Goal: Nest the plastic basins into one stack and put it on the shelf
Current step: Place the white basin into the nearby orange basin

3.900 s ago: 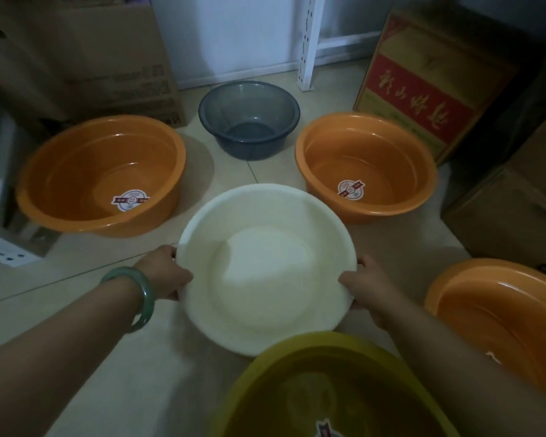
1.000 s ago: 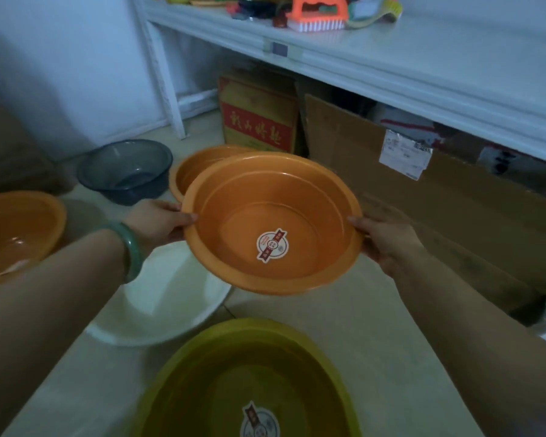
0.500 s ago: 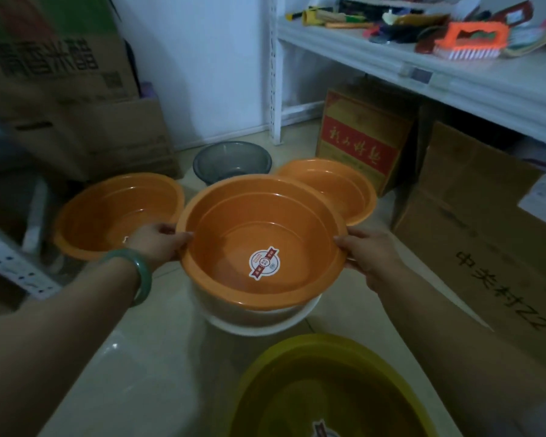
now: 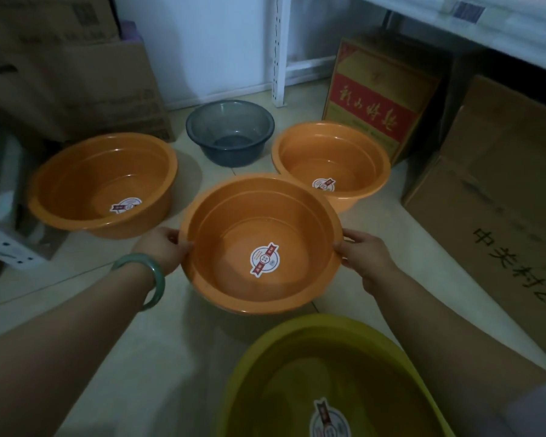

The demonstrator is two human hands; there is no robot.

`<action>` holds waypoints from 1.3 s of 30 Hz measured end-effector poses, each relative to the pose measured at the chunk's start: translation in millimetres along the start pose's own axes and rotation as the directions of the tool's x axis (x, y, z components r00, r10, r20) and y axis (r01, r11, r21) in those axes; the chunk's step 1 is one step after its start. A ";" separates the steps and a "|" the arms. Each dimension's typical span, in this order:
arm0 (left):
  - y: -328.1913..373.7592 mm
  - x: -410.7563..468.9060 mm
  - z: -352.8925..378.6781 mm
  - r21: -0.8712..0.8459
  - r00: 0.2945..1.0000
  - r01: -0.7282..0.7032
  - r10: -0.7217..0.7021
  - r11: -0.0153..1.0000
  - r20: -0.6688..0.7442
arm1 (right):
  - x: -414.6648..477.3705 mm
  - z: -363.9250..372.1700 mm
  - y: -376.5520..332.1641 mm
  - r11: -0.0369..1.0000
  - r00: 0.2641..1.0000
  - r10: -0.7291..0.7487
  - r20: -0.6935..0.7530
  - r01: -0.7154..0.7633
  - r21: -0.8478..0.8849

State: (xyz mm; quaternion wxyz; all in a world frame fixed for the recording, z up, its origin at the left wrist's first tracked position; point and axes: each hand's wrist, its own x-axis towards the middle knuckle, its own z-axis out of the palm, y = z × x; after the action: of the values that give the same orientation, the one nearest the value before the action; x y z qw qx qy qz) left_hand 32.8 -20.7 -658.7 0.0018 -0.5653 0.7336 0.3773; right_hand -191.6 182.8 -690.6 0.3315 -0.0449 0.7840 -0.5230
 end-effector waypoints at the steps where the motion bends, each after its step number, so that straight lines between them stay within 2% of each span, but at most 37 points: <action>1: -2.6 2.0 1.3 -0.005 1.000 0.012 -0.012 1.000 0.005 | 0.8 1.5 1.7 1.000 1.000 0.009 0.013 -0.009 0.001; 9: -8.2 13.4 4.3 -0.048 0.997 0.064 -0.062 0.997 0.044 | 4.1 8.4 11.8 0.991 0.996 0.078 0.044 -0.082 0.103; 14: -8.4 14.9 4.4 -0.059 0.996 0.071 -0.067 0.996 0.062 | 2.4 8.7 14.4 0.992 0.995 0.084 0.045 -0.087 0.089; 20: -6.2 3.0 6.6 -0.005 0.997 0.039 -0.039 0.999 0.061 | -16.4 -4.6 15.8 0.997 0.991 0.066 0.119 -0.071 0.040; 25: -9.0 -13.3 7.0 -0.123 0.981 0.175 -0.162 0.977 0.103 | -24.7 -20.0 6.7 0.999 0.981 0.014 0.194 -0.004 -0.049; 29: -7.8 -41.5 10.8 -0.194 0.974 0.212 -0.191 0.958 0.120 | -33.7 -29.2 5.1 0.999 0.971 -0.033 0.236 0.040 -0.028; 33: -9.8 -73.8 17.5 -0.162 0.974 0.198 -0.174 0.967 0.147 | -47.6 -47.0 13.3 0.999 0.963 -0.050 0.265 0.050 0.006; 36: -9.2 -97.4 24.0 -0.124 0.970 0.166 -0.140 0.978 0.201 | -64.3 -62.4 21.2 0.998 0.971 -0.051 0.234 0.045 0.033; 39: -6.5 -119.3 25.8 -0.042 0.960 0.121 -0.106 0.992 0.259 | -90.6 -77.6 32.3 0.999 0.975 -0.036 0.220 0.039 -0.006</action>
State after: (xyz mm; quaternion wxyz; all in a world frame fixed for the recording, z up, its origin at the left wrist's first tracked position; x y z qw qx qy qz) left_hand 70.3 91.9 -629.5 0.1020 -0.5530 0.6823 0.4672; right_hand -156.3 296.4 -657.1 0.4062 -0.1190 0.7440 -0.5170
